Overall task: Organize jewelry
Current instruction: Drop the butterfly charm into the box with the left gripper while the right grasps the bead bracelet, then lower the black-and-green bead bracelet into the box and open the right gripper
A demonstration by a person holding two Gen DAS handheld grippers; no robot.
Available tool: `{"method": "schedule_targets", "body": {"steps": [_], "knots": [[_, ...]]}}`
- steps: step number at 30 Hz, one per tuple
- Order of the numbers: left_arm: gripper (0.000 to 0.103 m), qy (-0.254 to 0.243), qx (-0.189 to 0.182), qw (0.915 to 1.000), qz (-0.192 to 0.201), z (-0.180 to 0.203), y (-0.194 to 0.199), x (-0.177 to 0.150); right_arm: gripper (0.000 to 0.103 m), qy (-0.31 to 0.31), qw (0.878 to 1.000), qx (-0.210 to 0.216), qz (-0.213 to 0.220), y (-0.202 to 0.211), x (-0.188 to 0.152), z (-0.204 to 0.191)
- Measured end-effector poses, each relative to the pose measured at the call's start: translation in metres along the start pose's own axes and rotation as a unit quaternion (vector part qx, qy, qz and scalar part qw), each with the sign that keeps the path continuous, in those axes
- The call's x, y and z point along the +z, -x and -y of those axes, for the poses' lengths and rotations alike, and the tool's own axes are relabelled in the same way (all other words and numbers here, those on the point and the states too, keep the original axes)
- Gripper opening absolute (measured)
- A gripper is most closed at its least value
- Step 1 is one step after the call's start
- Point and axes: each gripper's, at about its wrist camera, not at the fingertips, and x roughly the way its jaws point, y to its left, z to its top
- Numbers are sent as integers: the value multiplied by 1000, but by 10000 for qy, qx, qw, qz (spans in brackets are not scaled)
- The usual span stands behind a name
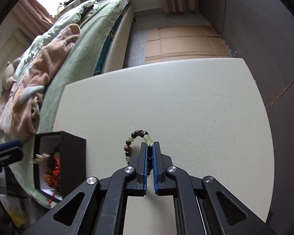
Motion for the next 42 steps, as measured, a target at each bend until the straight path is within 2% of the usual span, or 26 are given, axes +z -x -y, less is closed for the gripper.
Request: {"method": "schedule_targets", "body": {"steps": [2,3,4,11,19,23,25,28,32,38,40,42], "knots": [[51,56,-33,10000,27,-5,0,-2,6,58,9998,104,168,18,1,-7],[70,101,-80,9999,73,-7,2,-3,6,83,9996,146,228,25,2,-12],[79,153,-120,9997,126,-11,4,-4,6,107,9993,188,293,32,2,-16],[79,562,-129,9977,354,-41,18,-12,6,338,9959,569,611,73,0,-52],[79,767,-46,9957,521,-69,35,-28,6,767,9912,891,615,80,-3,-110],[80,795,-12,9951,592,-78,41,-35,6,855,9896,1043,510,72,-7,-129],[85,820,-23,9948,603,-83,42,-38,6,874,9884,1151,462,70,-10,-136],[86,867,-47,9943,613,-90,42,-41,6,873,9872,1298,315,61,-15,-141],[86,909,-115,9938,634,-94,42,-43,6,794,9916,1011,-134,28,-22,-137],[86,926,-186,9938,585,-95,37,-45,7,756,9922,913,-380,15,-28,-129],[86,934,-217,9937,585,-94,35,-45,16,779,9912,990,-395,19,-28,-130],[86,934,-232,9936,585,-93,34,-44,48,802,9906,1060,-331,23,-29,-132]]}}
